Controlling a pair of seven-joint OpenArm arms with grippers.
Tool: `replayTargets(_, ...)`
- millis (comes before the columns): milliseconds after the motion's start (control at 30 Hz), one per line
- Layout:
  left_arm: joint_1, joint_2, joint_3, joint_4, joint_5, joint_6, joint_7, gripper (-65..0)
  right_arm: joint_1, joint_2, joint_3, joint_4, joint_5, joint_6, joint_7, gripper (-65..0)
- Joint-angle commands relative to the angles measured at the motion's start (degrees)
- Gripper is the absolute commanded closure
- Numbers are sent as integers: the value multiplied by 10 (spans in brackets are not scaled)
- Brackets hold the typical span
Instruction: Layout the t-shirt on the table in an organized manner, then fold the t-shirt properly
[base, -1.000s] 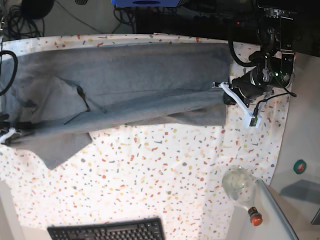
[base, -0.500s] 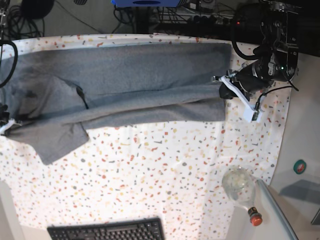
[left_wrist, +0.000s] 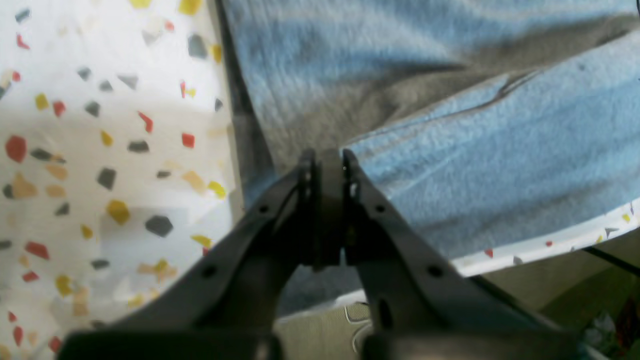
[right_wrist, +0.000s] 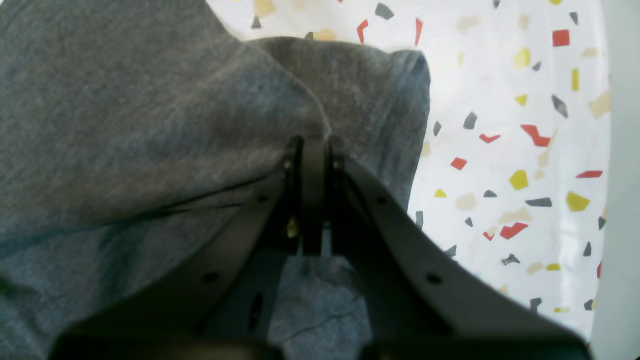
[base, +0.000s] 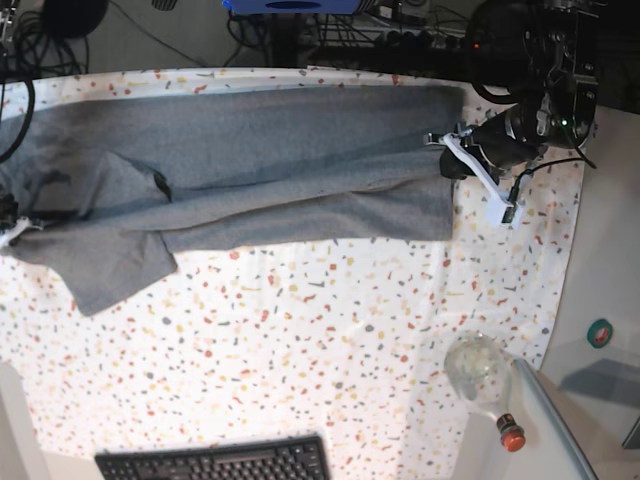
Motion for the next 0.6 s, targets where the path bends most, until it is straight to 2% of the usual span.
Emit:
replayTargets(0,0,-8,-2,9,-3,-2,-8,0,10,15,5,8,2,-4,1,0)
replayTargets(567,24,-8,-2,17,-3,-2,-8,0,-10,14,6,12,2,-4,-12,0)
